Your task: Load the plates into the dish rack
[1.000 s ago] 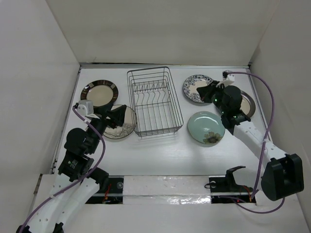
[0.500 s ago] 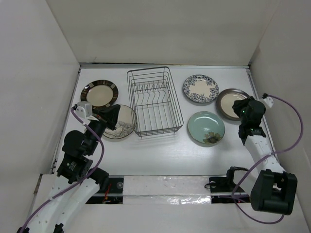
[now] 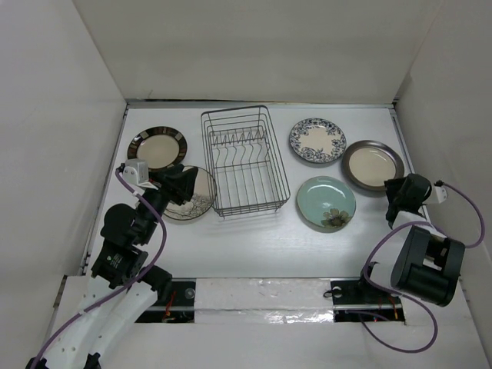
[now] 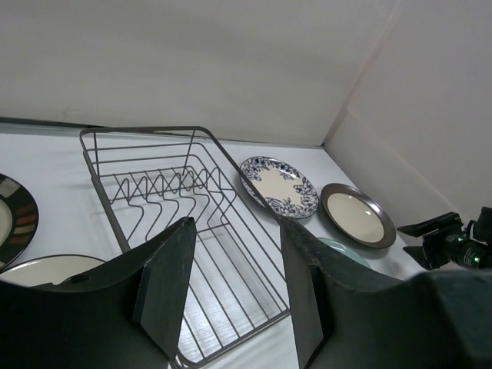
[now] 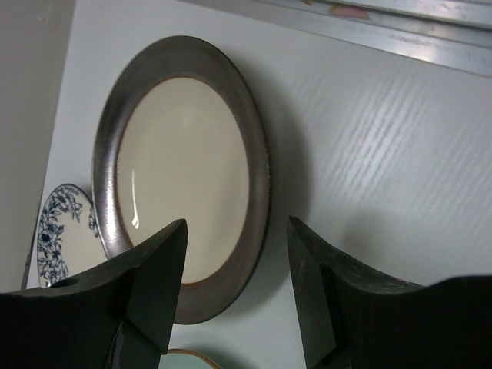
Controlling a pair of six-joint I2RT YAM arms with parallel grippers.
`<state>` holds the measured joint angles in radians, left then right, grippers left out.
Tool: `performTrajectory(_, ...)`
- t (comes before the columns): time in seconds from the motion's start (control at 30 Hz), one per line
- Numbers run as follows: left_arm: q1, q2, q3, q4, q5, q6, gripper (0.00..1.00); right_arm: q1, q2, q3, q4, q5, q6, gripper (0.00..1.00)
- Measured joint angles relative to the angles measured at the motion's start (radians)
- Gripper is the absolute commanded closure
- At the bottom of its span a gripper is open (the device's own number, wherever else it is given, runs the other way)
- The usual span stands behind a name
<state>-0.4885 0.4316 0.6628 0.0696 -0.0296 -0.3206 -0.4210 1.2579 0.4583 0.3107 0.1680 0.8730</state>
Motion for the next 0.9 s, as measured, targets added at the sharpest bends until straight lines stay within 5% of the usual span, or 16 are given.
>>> performTrajectory(0.3,0.000,-0.001,0.000,0.000,-0.001,0.000,0.54,-0.018,0.056,-0.030,0.052,-0.080,0.052,0.43)
performTrajectory(0.63,0.000,0.005,0.000,0.000,-0.002,0.000,0.54,0.089,-0.187,-0.079,-0.011,-0.184,-0.036,0.42)
performTrajectory(0.9,0.000,0.010,0.000,0.000,-0.002,0.000,0.54,0.089,-0.172,-0.185,-0.150,-0.336,-0.090,0.41)
